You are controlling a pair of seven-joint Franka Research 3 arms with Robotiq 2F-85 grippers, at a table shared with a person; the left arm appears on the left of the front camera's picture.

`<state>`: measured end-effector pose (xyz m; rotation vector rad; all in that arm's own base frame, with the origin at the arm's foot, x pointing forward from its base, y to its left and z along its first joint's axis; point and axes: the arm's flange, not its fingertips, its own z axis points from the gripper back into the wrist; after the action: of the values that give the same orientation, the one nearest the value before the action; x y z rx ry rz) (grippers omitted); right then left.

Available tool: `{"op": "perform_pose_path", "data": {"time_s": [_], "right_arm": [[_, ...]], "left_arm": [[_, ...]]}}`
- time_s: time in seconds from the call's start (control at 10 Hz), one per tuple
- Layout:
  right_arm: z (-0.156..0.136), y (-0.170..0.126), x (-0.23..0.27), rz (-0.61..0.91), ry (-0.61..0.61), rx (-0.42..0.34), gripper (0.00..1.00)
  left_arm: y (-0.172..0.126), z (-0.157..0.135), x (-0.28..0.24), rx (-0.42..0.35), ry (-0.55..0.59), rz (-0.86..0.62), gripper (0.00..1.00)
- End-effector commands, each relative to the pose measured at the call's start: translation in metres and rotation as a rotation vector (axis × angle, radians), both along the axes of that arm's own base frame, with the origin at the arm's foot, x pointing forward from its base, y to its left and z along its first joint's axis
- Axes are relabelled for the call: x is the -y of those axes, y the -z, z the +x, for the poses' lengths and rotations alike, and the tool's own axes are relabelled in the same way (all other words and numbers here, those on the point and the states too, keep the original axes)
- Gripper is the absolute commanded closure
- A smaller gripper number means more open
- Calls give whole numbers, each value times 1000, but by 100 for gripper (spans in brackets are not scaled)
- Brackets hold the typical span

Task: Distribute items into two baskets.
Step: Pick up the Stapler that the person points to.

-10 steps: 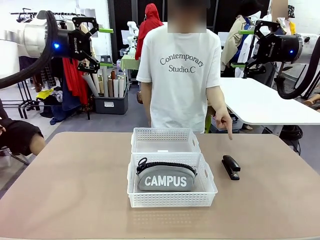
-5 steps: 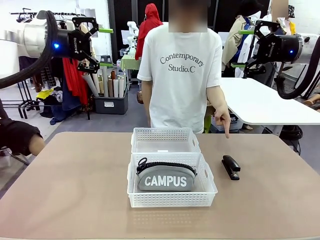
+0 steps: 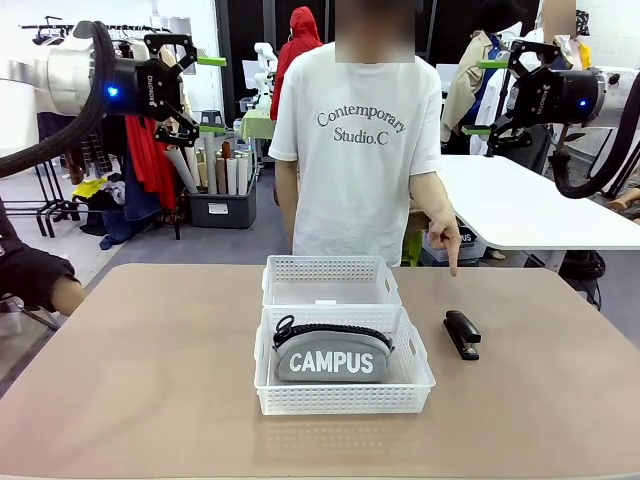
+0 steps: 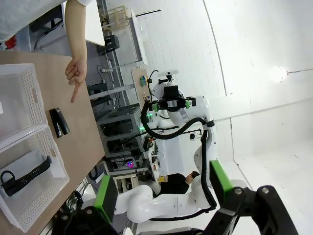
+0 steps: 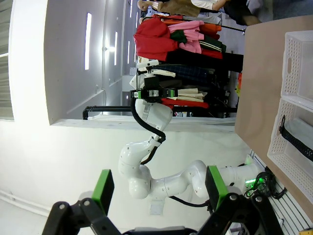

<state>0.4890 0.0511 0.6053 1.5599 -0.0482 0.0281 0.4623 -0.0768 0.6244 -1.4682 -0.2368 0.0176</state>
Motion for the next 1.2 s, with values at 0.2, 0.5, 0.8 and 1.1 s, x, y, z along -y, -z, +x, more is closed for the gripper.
{"op": "perform_pose_path", "data": {"time_s": [0.2,0.5,0.8,1.1], "right_arm": [[-1,-2,0,1,-1,3,0],[0,0,0,0,0,0,0],[14,-11,-25,-418,-147,52,0],[16,-7,-36,-723,-203,115,0]], "left_arm": [[-1,0,-1,0,6,0,0],[-1,0,-1,0,6,0,0],[-1,0,-1,0,6,0,0],[-1,0,-1,0,6,0,0]]}}
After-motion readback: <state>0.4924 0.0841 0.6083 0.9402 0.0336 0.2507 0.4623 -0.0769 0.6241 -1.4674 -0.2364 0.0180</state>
